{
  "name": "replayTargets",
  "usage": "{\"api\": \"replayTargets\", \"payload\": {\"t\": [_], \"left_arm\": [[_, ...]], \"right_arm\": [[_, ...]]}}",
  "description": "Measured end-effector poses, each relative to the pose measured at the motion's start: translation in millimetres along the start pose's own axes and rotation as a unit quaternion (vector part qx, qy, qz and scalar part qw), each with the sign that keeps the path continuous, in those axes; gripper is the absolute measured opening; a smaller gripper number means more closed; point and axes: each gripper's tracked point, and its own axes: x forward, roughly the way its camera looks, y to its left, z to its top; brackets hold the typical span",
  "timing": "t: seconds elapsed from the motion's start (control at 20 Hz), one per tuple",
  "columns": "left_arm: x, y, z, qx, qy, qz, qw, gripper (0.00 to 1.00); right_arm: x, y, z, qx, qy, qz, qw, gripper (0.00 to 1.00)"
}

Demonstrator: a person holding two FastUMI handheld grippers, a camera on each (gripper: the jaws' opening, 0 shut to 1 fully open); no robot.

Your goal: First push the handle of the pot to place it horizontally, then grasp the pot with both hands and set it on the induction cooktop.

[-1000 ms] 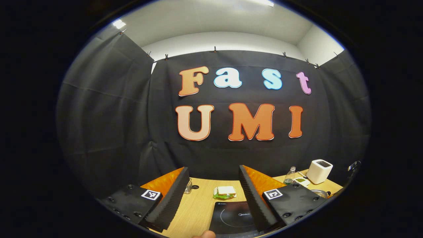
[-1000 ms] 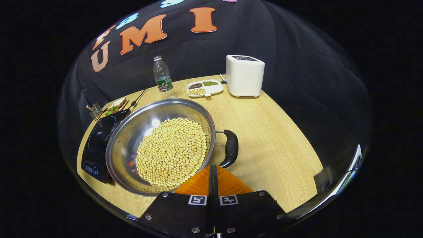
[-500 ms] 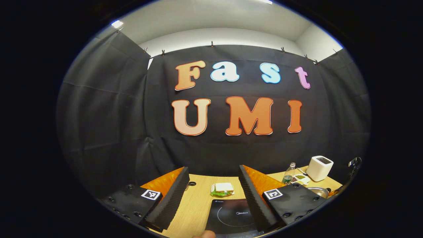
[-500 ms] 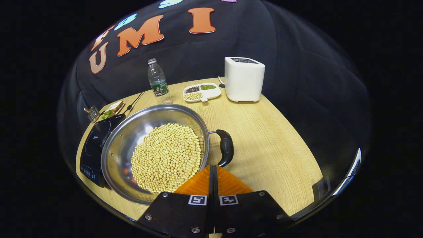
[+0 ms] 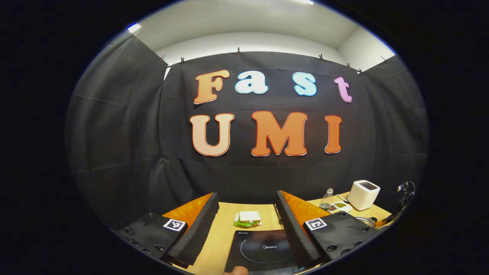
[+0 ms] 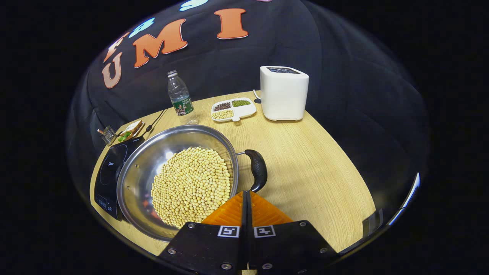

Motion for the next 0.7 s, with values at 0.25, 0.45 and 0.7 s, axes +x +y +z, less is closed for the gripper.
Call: {"api": "replayTargets", "payload": {"t": [0.25,0.45,0.7], "left_arm": [[3,-30,-29,0.002,0.009,-0.013,1.0,0.97],[6,-69,-65,-0.007,0.037,-0.042,0.998,0.99],[9,-114,-103,-0.021,0.068,-0.074,0.995,0.99]], "right_arm": [[3,-1,5,-0.009,-0.002,0.001,1.0,0.0],[5,-1,7,-0.014,-0.009,0.002,1.0,0.0],[2,-3,6,-0.016,-0.015,-0.001,1.0,0.0]]}}
